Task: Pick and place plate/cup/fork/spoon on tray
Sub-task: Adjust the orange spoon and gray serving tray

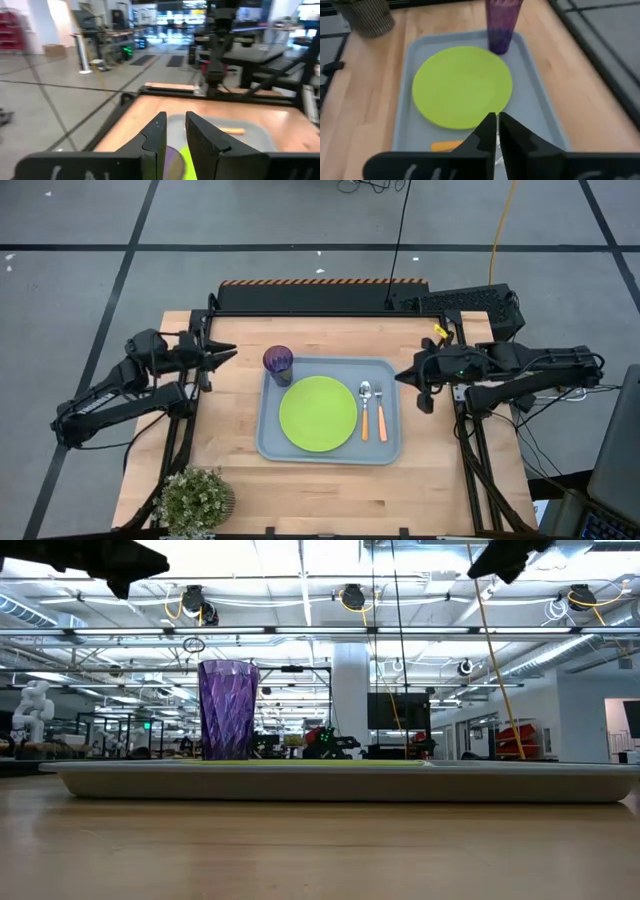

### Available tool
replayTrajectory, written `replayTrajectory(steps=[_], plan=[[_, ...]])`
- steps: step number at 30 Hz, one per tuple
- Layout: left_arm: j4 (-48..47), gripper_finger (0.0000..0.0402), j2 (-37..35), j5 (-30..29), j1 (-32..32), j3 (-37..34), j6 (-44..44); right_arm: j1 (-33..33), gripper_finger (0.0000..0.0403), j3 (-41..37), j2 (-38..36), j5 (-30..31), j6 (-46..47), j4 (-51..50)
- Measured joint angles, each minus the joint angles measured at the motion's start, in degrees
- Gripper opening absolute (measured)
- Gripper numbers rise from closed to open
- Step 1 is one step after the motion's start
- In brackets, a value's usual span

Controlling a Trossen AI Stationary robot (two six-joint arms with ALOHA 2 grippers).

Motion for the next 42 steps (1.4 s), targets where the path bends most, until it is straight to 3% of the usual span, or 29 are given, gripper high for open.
replayTrajectory(steps=[5, 9, 12, 27, 35, 42], plan=[[-1.3, 0.0070, 0.0, 3.1, 0.0, -0.4, -0.5, 0.0, 0.0006, -6.6, -3.3, -1.9, 3.8, 3.0], [-2.3, 0.0017, 0.0, 3.1, 0.0, -0.5, -0.8, -0.1, 0.0002, -14.2, -8.4, -2.0, 6.3, 10.3], [-2.4, 0.0007, 0.0, 3.1, 0.0, -0.5, -1.6, -0.1, 0.0001, -18.1, -12.9, -3.0, 7.6, 13.3], [-4.0, 0.0001, -0.7, 4.9, -0.1, -0.9, -2.9, -0.1, 0.0000, -22.9, -29.1, -3.1, 7.9, 13.8], [3.8, 0.0001, -8.8, 7.0, -0.1, -6.6, -6.9, -0.1, 0.0000, -29.0, -32.7, -4.6, 9.1, 19.3], [2.4, 0.0001, -17.2, 7.1, -0.1, -8.1, -9.3, -0.1, 0.0000, -31.8, -37.8, -6.3, 10.6, 21.3]])
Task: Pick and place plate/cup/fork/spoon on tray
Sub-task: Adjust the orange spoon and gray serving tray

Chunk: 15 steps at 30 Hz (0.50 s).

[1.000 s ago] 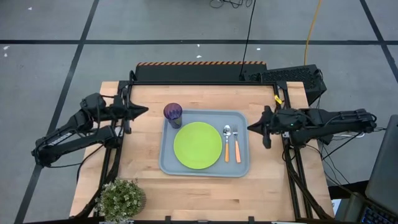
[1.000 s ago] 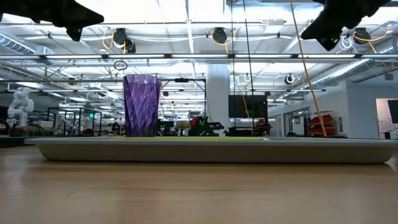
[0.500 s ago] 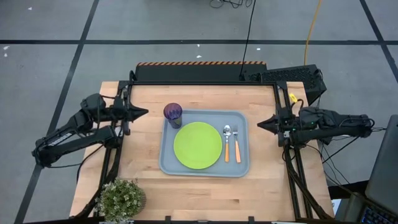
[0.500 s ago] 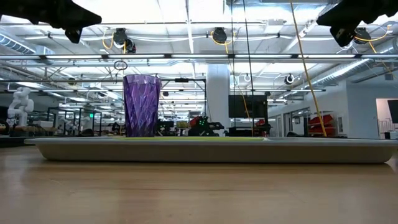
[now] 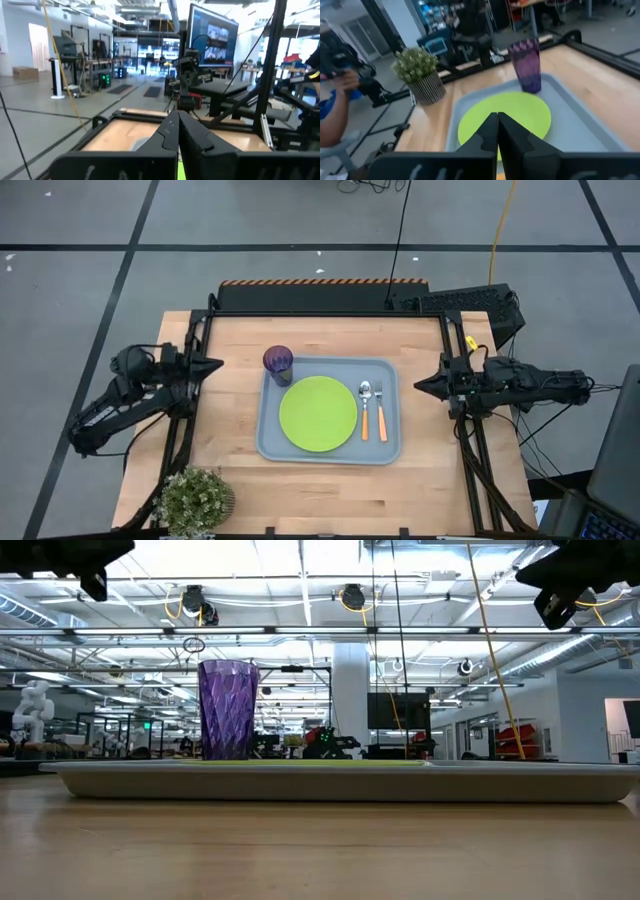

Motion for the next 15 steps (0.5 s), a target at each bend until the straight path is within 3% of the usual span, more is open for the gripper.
replayTrajectory(steps=[9, 15], plan=[[5.1, 0.0001, -1.2, 0.3, 0.0, -4.9, -5.0, 0.0, 0.0000, -4.1, -7.5, 0.1, 1.0, 1.8], [8.4, 0.0003, -1.2, 3.8, 0.0, -5.9, -5.9, 0.0, 0.0000, -10.7, -10.9, 0.0, 2.4, 7.3]])
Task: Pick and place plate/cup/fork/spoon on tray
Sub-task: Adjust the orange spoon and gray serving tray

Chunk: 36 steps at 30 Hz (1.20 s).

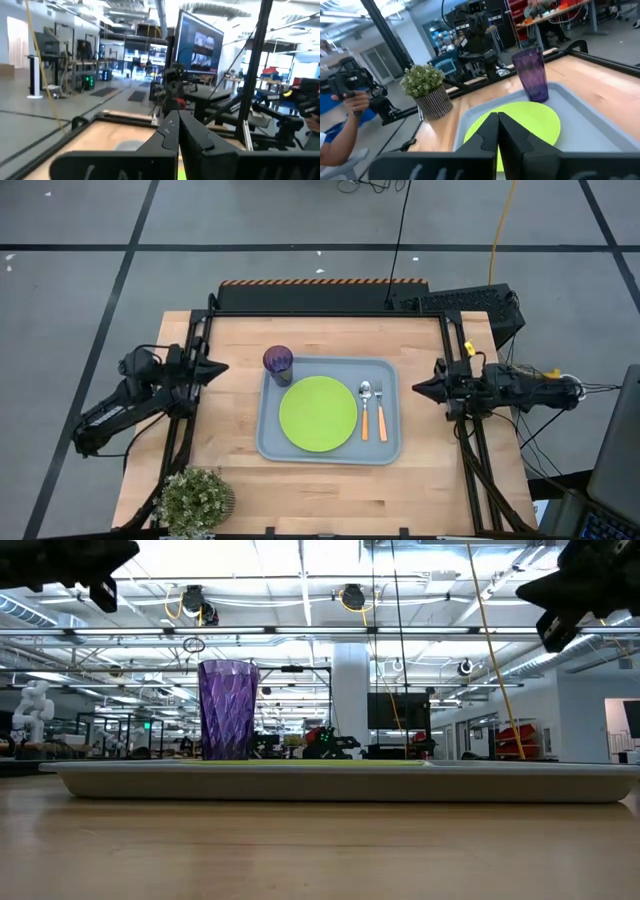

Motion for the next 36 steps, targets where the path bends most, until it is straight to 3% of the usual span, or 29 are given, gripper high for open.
replayTrajectory(steps=[6, 14, 20, 24, 30, 36], plan=[[0.2, 0.0002, 0.0, 1.7, 0.0, 0.1, -0.6, 0.0, 0.0000, -6.9, 0.0, -0.1, 0.6, 11.2], [3.1, 0.0002, 0.0, 8.7, 0.0, 0.2, -3.5, 0.0, 0.0000, -15.4, 0.0, -2.7, 3.8, 27.6], [2.8, 0.0017, 0.0, 10.7, 0.0, 0.2, -4.6, 0.0, 0.0000, -15.2, 0.0, -3.7, -4.8, 32.9], [0.7, 0.0007, 0.0, 10.7, 0.1, 0.2, -5.0, 0.0, 0.0000, -15.3, 0.0, -6.0, -10.3, 34.9], [-5.5, 0.0003, 0.0, 9.7, 0.1, 0.2, -5.7, 0.0, 0.0000, -15.3, 0.0, -6.0, -13.2, 35.0], [-6.1, 0.0004, 0.0, 9.6, 0.1, 0.2, -5.7, 0.0, 0.0000, -15.4, 0.0, -6.0, -13.3, 35.0]])
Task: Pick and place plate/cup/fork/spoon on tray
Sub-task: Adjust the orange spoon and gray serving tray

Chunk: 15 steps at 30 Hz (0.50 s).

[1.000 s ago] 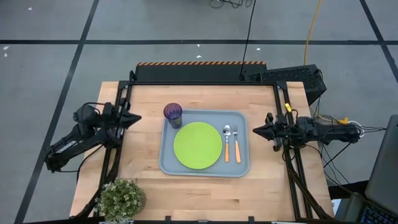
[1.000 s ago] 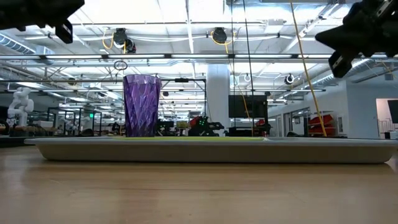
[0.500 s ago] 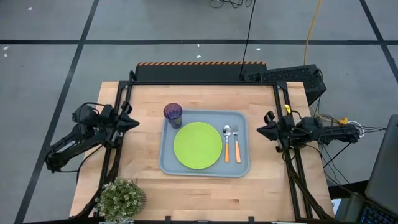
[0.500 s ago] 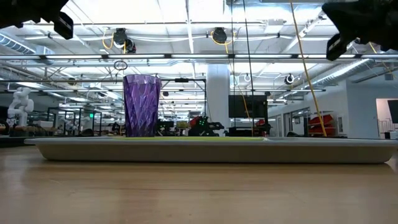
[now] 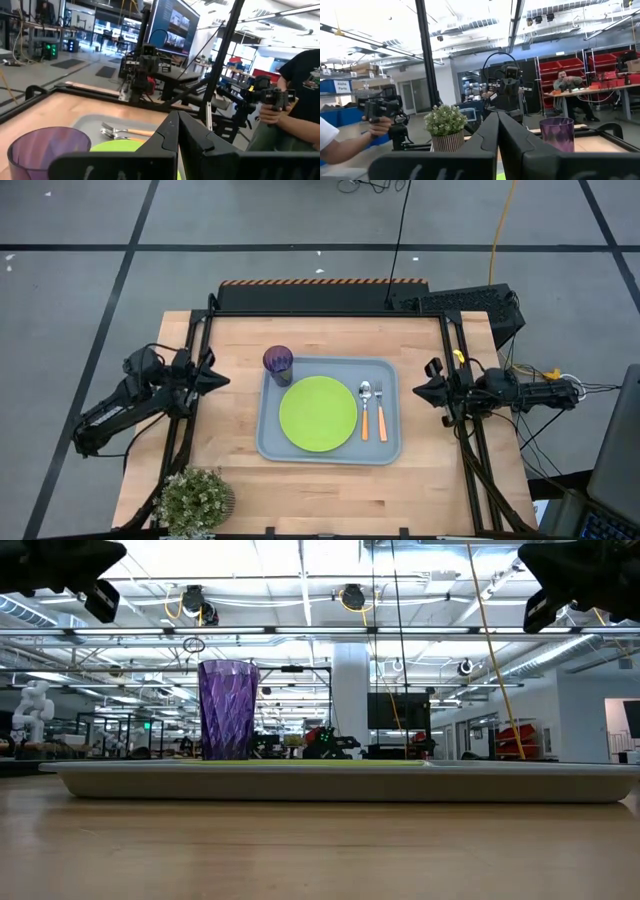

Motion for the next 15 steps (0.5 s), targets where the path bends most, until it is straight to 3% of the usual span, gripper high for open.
replayTrajectory(steps=[8, 15], plan=[[0.5, 0.0015, 0.0, -7.7, 0.0, 0.0, -1.9, 0.0, 0.0000, 0.0, 0.0, 0.0, 0.0, 0.0], [0.9, 0.0013, 0.0, -6.7, 0.0, 0.0, 2.6, 0.0, 0.0000, 0.0, 0.0, 0.5, -1.4, 0.0]])
